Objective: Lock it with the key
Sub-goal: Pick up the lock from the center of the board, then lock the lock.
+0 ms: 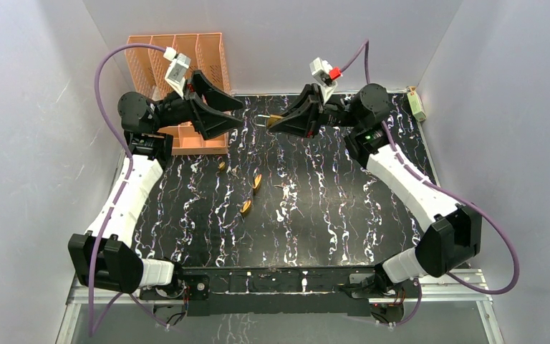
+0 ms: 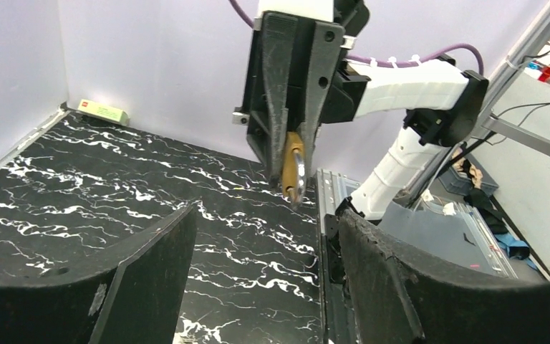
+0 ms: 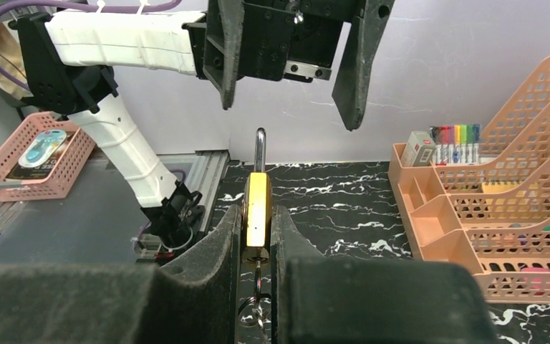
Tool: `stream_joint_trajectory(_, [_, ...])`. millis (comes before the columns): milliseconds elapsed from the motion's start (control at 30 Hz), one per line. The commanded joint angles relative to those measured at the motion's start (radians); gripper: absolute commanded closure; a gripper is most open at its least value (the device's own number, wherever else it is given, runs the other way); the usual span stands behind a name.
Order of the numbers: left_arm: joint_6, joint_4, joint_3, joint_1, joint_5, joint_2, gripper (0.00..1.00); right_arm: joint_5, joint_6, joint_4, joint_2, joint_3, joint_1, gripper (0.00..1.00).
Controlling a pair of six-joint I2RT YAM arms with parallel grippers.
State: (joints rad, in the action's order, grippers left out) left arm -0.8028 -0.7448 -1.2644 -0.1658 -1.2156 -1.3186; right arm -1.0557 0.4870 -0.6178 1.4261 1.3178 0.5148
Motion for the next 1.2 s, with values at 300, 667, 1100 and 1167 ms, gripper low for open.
stream_joint_trajectory(300, [0.031, 0.034, -0.029, -0.043, -0.056, 0.010, 0.50, -0.026, 0.044, -0.023, 0.076, 0.110, 0.002, 1.00])
stream_joint_trajectory(667, [0.202, 0.223, -0.031, -0.061, -0.008, 0.030, 0.50, -0.028, 0.084, -0.057, 0.110, 0.134, 0.005, 1.00])
stream_joint_trajectory(1100, [0.213, 0.216, -0.020, -0.061, 0.024, 0.022, 1.00, -0.048, 0.066, 0.018, 0.155, 0.193, 0.026, 1.00])
stream_joint_trajectory(1167, [0.207, 0.209, -0.016, -0.062, 0.020, 0.021, 1.00, -0.045, 0.067, 0.017, 0.161, 0.203, 0.034, 1.00])
